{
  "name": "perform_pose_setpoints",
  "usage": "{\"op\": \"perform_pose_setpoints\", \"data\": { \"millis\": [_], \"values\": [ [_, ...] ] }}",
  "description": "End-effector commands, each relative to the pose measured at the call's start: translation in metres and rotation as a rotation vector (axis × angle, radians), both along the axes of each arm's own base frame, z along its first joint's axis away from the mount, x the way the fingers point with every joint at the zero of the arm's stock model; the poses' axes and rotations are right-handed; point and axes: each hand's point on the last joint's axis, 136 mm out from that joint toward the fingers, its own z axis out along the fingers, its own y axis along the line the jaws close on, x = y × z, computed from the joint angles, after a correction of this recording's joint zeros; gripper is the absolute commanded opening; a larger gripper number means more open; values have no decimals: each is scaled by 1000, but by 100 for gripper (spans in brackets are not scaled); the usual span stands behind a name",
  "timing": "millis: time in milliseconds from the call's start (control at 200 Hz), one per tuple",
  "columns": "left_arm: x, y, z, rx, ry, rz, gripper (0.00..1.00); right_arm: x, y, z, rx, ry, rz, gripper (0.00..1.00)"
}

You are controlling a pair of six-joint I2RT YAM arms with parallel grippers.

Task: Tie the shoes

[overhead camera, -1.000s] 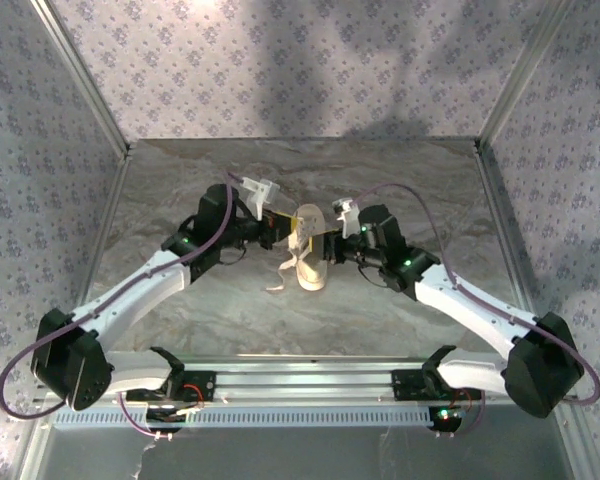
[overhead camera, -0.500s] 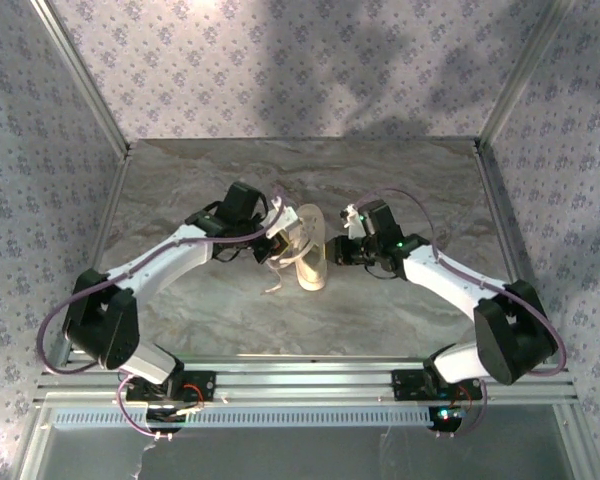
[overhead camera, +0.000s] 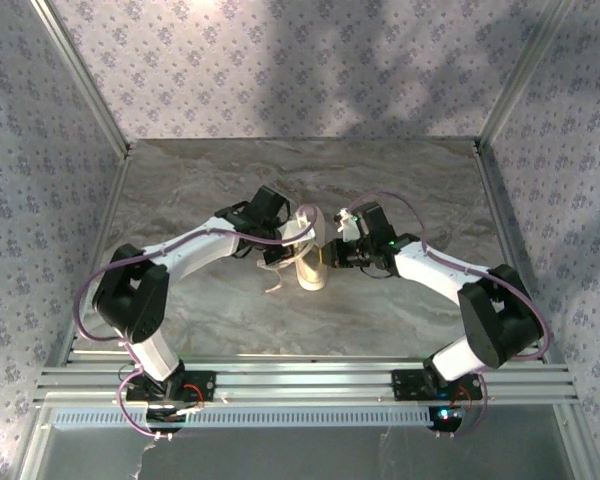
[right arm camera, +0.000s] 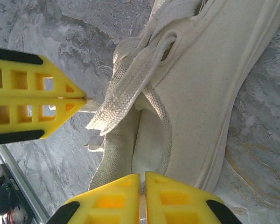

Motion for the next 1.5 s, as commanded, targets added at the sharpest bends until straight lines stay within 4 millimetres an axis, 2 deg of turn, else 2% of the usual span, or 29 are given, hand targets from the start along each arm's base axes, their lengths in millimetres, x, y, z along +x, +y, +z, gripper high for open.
{"op": "perform_pose_setpoints", "data": {
  "millis": [0, 160, 310, 525, 765, 1019, 1494],
  "values": [
    [3, -3, 1, 39, -25, -41, 0, 4, 9, 13, 31, -48, 43, 11],
    [2, -3, -3, 65, -18, -64, 0, 5, 10, 13, 50, -62, 47, 11],
    [-4, -13, 0, 34, 6, -102, 0, 7, 11, 18, 120, -78, 34, 11],
    [-8, -24, 0, 40, 43, -133, 0, 12, 0, 18, 162, -88, -7, 11],
    [-3, -20, -7, 101, 62, -111, 0, 17, -10, 14, 171, -83, -46, 11],
    [-9, -18, -4, 132, 66, -154, 0, 18, -11, 15, 199, -89, -42, 11],
    [-16, -45, 3, 89, 122, -271, 0, 26, -22, 8, 235, -51, -86, 11]
  ]
}}
